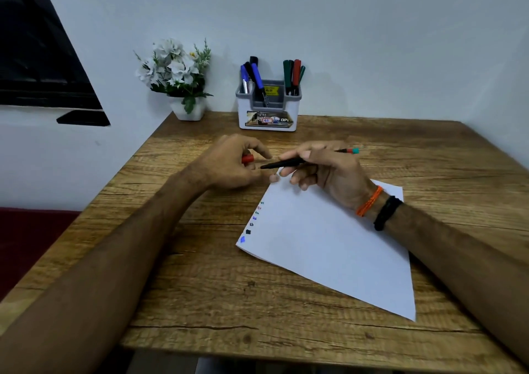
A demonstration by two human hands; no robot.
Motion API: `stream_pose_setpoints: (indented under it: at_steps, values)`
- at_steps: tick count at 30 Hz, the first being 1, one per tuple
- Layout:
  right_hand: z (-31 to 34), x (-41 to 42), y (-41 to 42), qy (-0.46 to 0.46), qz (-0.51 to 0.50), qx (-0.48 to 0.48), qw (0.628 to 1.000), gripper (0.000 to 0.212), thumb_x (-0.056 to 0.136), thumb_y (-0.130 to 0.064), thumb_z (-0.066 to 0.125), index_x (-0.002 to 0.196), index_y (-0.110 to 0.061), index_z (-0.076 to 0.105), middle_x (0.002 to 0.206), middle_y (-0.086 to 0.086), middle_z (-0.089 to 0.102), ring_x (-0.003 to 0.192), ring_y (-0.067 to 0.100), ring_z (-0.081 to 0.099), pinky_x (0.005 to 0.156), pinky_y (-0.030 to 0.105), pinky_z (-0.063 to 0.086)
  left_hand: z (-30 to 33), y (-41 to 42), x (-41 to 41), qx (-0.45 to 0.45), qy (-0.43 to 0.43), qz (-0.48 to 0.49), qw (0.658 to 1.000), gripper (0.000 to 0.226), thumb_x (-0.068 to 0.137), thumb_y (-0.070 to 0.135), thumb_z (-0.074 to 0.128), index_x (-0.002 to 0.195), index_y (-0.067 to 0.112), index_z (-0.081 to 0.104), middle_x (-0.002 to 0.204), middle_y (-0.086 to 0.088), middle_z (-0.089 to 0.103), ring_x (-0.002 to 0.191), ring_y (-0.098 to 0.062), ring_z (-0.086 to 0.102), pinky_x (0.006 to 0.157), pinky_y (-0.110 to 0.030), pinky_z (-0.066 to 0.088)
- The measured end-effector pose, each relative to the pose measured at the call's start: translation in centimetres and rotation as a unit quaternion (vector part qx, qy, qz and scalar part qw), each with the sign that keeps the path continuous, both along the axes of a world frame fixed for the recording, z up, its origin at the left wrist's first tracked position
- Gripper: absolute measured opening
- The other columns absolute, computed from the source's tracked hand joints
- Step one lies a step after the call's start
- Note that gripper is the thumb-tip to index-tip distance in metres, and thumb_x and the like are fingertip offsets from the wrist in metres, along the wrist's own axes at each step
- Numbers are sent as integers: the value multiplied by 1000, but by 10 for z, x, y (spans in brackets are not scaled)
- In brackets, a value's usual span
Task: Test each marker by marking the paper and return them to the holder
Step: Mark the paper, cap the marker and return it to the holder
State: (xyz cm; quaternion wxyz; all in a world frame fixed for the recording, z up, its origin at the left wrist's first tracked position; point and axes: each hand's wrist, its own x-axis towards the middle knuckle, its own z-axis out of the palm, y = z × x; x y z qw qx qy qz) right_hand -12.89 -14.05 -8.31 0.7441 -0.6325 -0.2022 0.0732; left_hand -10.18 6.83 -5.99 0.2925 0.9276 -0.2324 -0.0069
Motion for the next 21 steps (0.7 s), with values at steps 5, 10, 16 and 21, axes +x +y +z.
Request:
stream_pose_setpoints:
  at_steps: [5,10,16,21]
  values:
    - [-2,-6,9,-41,-15,-89,995,11,81,-11,63,87,-2,67,63,6,66,47,14,62,44,23,49,-5,2,6,47,7,-14,999,46,68,53,78,107,32,65,87,19,52,76,3,49,61,-21,36]
    - [-3,-8,11,-17,16,-116,993,18,82,-10,59,91,2,71,69,11,69,55,18,68,48,24,53,-9,4,11,70,-6,-22,997,41,74,42,76,112,31,66,94,7,63,68,-1,50,57,-20,34]
    - [-6,-10,14,-56,2,-178,982,9,88,5,63,91,3,71,67,11,69,54,18,67,51,28,56,-9,3,10,81,-12,-22,996,45,73,43,78,114,30,65,100,13,58,77,-1,49,65,-21,36]
    - [-6,-12,17,-53,-14,-194,979,15,88,10,59,90,4,73,66,11,69,53,19,66,51,28,56,-7,3,7,71,-11,-25,997,44,74,37,79,114,27,65,71,21,48,61,2,43,65,-23,34]
